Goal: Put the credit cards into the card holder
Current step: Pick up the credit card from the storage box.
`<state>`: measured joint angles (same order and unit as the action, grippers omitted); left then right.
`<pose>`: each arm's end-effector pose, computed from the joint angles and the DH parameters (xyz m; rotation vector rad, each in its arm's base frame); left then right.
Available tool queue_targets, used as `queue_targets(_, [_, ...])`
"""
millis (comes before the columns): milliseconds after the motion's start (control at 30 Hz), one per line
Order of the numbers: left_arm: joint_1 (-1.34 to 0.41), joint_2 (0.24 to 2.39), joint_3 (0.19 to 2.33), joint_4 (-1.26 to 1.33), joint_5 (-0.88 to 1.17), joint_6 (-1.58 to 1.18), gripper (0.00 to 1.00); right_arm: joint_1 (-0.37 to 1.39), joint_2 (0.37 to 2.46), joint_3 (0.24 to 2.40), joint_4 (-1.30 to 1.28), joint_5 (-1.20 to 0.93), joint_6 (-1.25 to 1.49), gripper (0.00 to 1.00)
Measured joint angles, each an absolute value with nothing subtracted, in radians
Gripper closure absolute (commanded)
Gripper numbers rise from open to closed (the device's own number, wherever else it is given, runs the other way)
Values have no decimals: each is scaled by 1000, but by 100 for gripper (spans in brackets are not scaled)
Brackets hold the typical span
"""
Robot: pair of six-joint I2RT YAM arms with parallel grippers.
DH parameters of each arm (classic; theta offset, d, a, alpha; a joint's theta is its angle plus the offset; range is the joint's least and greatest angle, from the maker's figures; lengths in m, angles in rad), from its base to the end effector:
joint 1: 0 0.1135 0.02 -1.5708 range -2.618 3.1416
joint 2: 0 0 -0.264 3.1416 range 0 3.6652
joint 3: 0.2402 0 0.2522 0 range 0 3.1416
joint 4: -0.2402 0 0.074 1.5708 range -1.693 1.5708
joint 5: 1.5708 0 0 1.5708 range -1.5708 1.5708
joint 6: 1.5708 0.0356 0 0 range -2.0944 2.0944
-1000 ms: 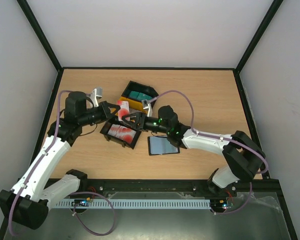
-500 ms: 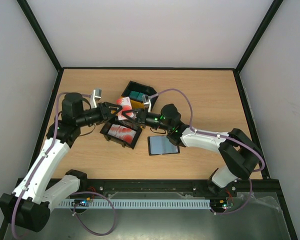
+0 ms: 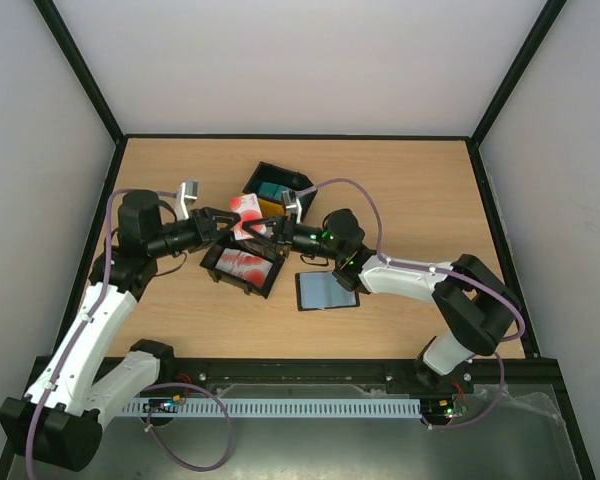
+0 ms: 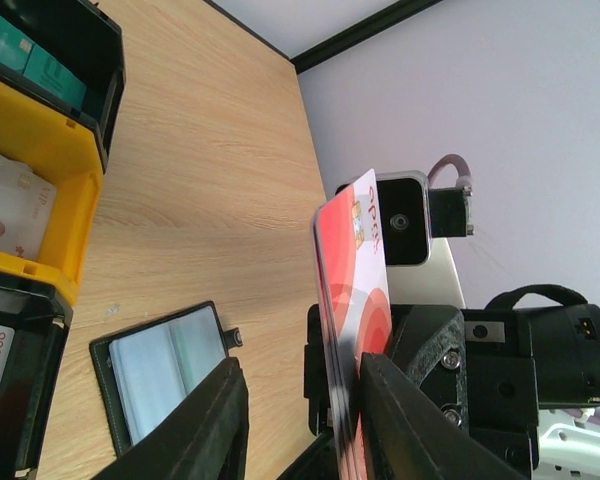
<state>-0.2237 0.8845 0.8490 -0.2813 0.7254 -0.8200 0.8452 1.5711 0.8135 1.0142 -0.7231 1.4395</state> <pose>0.1852 -0.0664 0.3376 -0.0612 2.0505 -1.3651 0.2058 0.2675 0.2783 -0.2952 1.8453 2.2422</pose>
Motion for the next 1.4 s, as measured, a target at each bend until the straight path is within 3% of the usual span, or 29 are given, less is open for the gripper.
queue_targets(233, [-224,854,822,-269,759,-831,62,842,1571,810,1039,-723,1479,98])
queue_targets(433, [-224,841,804,-248,781,-838,75,837,1584,810,1069,-724,1520,98])
queue_targets(567, [-223,840,801,-247,781,-830,76,837,1589,797,1079,-724,1538,98])
queue_targets(833, [-217,823,788,-254,766,-817,65,834,1589,787,1098,-723,1557,98])
queue_targets(1400, [-208,817,725,-175,781,-854,65,822,1590,773,1105,-743,1560,98])
